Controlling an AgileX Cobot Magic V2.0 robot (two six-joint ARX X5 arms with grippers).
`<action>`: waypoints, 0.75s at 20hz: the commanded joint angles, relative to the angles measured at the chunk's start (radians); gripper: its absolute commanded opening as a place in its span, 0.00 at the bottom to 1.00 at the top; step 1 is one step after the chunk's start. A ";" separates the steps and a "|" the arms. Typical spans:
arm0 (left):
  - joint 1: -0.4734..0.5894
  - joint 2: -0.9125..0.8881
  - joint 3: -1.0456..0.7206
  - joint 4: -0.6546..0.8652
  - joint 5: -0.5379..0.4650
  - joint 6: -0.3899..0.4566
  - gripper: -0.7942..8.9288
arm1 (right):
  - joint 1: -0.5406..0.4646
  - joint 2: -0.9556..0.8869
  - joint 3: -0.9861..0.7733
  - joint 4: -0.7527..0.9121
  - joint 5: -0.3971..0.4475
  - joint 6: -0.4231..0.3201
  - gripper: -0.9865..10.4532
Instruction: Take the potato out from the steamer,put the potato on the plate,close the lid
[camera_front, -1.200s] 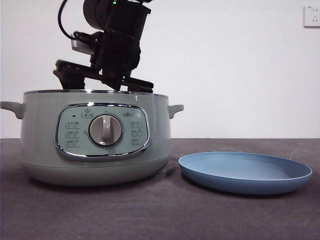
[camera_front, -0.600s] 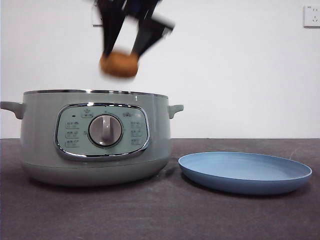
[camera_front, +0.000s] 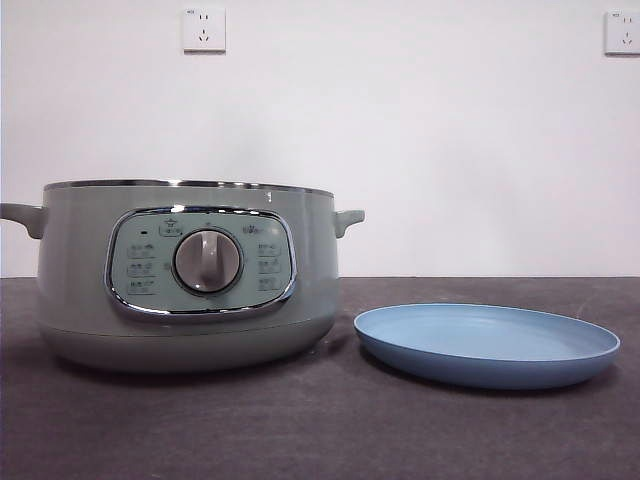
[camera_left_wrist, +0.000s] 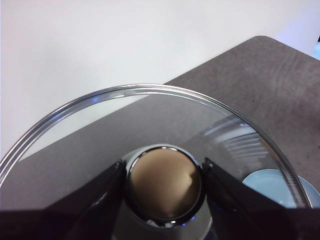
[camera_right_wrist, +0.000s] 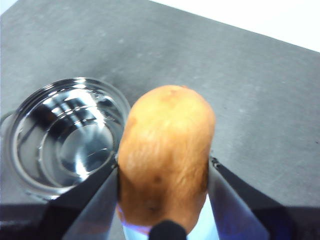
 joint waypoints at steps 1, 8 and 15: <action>0.000 -0.013 0.013 -0.043 0.015 0.016 0.07 | -0.018 0.007 -0.020 -0.016 0.001 0.025 0.08; 0.000 -0.013 0.013 -0.047 0.016 0.016 0.07 | -0.021 0.015 -0.346 -0.015 -0.002 0.067 0.08; -0.001 -0.013 0.013 -0.047 0.016 0.015 0.07 | -0.022 0.019 -0.846 0.352 -0.003 0.089 0.08</action>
